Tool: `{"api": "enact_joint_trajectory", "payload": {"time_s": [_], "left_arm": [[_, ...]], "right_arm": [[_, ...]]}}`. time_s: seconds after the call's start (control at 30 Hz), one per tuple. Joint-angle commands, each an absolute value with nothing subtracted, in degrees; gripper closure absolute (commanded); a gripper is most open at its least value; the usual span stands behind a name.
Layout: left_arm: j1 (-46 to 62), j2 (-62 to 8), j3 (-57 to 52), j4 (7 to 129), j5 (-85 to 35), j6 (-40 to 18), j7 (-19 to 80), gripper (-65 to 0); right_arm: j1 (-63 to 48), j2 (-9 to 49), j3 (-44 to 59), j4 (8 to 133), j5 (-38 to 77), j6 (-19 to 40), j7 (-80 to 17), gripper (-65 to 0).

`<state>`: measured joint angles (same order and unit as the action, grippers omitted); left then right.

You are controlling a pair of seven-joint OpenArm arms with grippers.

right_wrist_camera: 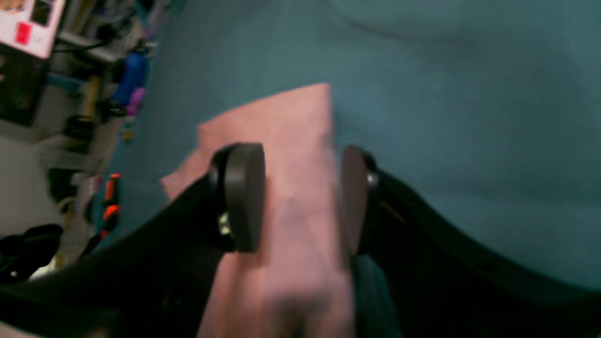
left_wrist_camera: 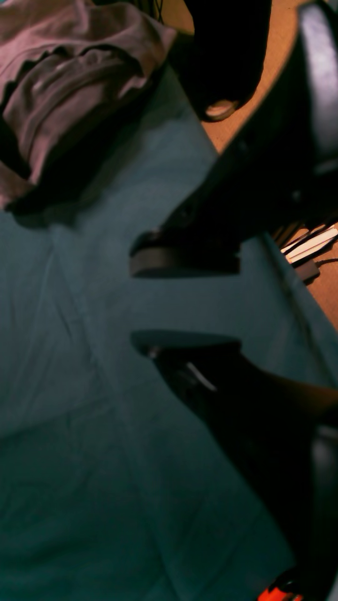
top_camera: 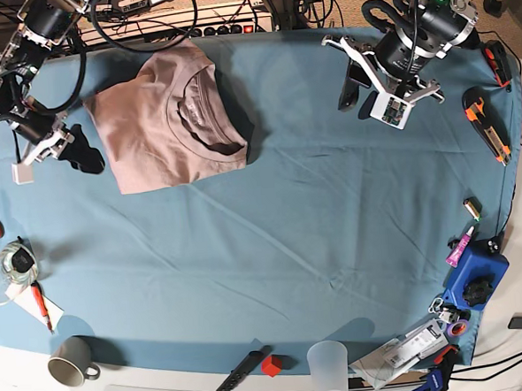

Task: Fold the T-shirt properly
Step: 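Grasp the bundle edge with the right gripper and drag it toward the robot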

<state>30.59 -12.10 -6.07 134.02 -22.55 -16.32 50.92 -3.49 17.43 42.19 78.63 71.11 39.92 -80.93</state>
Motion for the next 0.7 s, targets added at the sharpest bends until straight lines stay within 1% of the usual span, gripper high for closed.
{"api": "enact_joint_trajectory", "payload": {"time_s": [0.0, 0.4, 0.67], "left_arm": [[30.5, -12.2, -6.1, 135.0, -23.2, -16.6, 49.5, -17.4], [30.2, -12.2, -6.1, 135.0, -23.2, -16.5, 49.0, -17.4], [30.2, -12.2, -6.1, 135.0, -23.1, -16.5, 49.0, -17.4]], "right_arm": [[-2.7, 18.9, 41.4, 79.4, 71.3, 40.0, -80.0, -27.1], [-4.5, 18.7, 27.0, 79.4, 60.0, 40.0, -80.0, -27.1], [-7.5, 18.8, 23.7, 79.4, 59.9, 39.6, -80.0, -27.0]]}}
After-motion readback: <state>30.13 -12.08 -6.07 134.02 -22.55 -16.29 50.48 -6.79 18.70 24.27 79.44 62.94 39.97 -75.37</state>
